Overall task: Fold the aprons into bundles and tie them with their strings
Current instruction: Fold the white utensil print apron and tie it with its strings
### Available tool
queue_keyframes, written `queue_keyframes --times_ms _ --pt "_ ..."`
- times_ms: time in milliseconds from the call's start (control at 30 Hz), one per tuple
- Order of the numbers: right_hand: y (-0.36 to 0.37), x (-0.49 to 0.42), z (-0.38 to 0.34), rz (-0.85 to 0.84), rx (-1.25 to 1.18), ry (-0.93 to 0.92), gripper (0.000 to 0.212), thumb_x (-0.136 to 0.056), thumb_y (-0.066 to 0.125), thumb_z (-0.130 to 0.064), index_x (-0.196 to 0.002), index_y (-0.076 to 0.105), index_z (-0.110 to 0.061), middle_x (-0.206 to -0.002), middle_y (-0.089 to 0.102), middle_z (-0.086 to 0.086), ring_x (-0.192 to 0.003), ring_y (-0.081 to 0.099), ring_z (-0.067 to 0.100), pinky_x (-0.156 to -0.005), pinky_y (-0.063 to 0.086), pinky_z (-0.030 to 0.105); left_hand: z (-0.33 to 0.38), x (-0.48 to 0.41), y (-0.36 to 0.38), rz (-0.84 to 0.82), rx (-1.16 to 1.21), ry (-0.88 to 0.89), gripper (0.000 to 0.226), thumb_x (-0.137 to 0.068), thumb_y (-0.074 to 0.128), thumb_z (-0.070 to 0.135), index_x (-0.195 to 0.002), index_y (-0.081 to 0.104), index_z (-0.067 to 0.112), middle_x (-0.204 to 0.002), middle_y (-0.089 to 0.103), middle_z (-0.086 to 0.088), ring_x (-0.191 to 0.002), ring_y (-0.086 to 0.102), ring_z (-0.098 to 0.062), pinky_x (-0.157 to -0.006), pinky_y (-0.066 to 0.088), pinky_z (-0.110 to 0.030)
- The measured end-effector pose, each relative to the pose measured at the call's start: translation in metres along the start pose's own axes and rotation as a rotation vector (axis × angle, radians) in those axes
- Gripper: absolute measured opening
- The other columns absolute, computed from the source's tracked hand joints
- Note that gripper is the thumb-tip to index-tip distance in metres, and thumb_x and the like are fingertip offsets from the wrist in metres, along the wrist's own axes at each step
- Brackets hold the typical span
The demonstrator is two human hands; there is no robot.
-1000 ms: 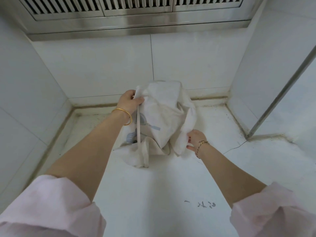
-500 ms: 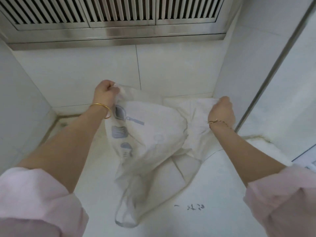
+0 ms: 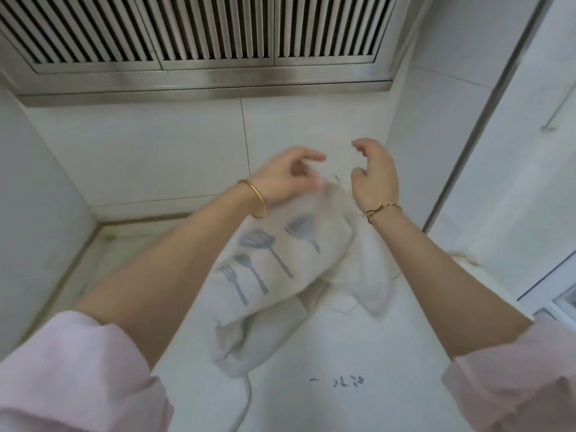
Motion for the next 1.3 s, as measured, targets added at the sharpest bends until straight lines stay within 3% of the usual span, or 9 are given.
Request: queue_keyframes --times_ms 100,233,367,533,633,733,900,1100,1300 --pt "0.018 0.019 0.010 -0.164 -0.027 0.096 0.038 -0.082 0.039 0.006 -0.110 0.062 -0.009 -0.114 0.063 0.007 -0.110 0.055 0.027 -0.095 0.042 0.035 -0.043 0.017 0.031 -0.366 0.057 -0.399 0.032 -0.091 0.059 0.010 -0.122 0.052 0.014 -0.115 0.064 -0.010 -0.106 0.062 -0.018 -0.094 0.047 -0.028" --pt "0.041 0.058 0.043 -0.435 0.099 0.283 0.030 -0.090 0.040 -0.004 -0.109 0.063 -0.009 -0.114 0.063 0.010 -0.101 0.058 0.028 -0.086 0.048 0.034 -0.100 0.030 0.004 -0.022 -0.450 -0.503 0.027 -0.091 0.055 0.008 -0.117 0.060 0.009 -0.118 0.059 -0.006 -0.110 0.055 -0.020 -0.086 0.043 -0.024" --pt "0.068 0.089 0.051 -0.861 0.135 0.423 0.019 -0.093 0.045 -0.021 -0.096 0.056 -0.007 -0.102 0.061 0.009 -0.091 0.062 0.028 -0.069 0.046 0.030 -0.153 0.063 -0.019 -0.016 -0.675 -0.794 0.047 -0.092 0.055 0.032 -0.131 0.049 0.008 -0.135 0.049 -0.008 -0.123 0.047 -0.026 -0.096 0.037 -0.030" --pt "0.078 0.118 0.055 -1.341 0.349 0.636 0.072 -0.090 0.039 -0.062 -0.132 0.047 -0.004 -0.129 0.054 0.011 -0.106 0.060 0.027 -0.083 0.046 0.033 -0.176 0.091 -0.010 -0.186 -0.456 -0.939 0.054 -0.091 0.049 0.052 -0.117 0.059 0.006 -0.121 0.055 -0.007 -0.111 0.052 -0.027 -0.085 0.044 -0.032" --pt "0.076 0.128 0.069 -1.377 0.520 0.444 0.074 -0.084 0.048 -0.066 -0.133 0.046 -0.010 -0.135 0.050 0.004 -0.114 0.053 0.025 -0.091 0.043 0.030 -0.179 0.092 -0.011 -0.173 -0.458 -0.743 0.023 -0.087 0.063 0.038 -0.085 0.061 0.015 -0.092 0.059 -0.001 -0.088 0.052 -0.018 -0.068 0.042 -0.019" --pt "0.077 0.141 0.084 -1.395 0.090 0.571 0.051 -0.080 0.066 -0.051 -0.113 0.062 -0.013 -0.116 0.065 0.003 -0.101 0.063 0.022 -0.094 0.050 0.037 -0.169 0.086 -0.010 -0.029 -0.359 -0.503 0.021 -0.085 0.068 0.020 -0.071 0.053 0.015 -0.073 0.049 0.004 -0.074 0.044 -0.014 -0.055 0.033 -0.012" --pt "0.059 0.144 0.080 -1.011 -0.374 0.649 0.023 -0.078 0.067 -0.005 -0.098 0.061 -0.015 -0.094 0.060 0.008 -0.084 0.057 0.021 -0.072 0.047 0.029 -0.134 0.074 0.018 -0.051 -0.159 -0.346 0.014 -0.087 0.066 0.013 -0.099 0.067 0.020 -0.087 0.058 0.005 -0.078 0.052 -0.005 -0.069 0.039 -0.005" --pt "0.011 0.156 0.075 -1.353 -0.587 0.770 0.048 -0.080 0.068 -0.037 -0.118 0.059 -0.010 -0.114 0.068 0.003 -0.107 0.063 0.017 -0.092 0.049 0.030 -0.101 0.076 0.087 -0.292 -0.329 -0.249 0.025 -0.091 0.060 0.025 -0.115 0.066 0.018 -0.109 0.060 0.012 -0.103 0.054 -0.002 -0.090 0.038 -0.014" --pt "-0.049 0.181 0.100 -1.046 -0.651 0.755 0.038 -0.078 0.074 -0.023 -0.112 0.061 -0.013 -0.113 0.062 0.013 -0.104 0.057 0.027 -0.099 0.041 0.044 -0.082 0.093 0.122 -0.008 -0.526 -0.230 0.054 -0.080 0.059 0.054 -0.122 0.058 0.019 -0.119 0.056 -0.004 -0.113 0.047 -0.020 -0.095 0.035 -0.027"
Point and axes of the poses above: each hand's wrist, its own x-axis away from the middle knuckle, its own y-axis out of the palm, z = x × y, the point moved 2 cm from there along -x, towards the middle knuckle
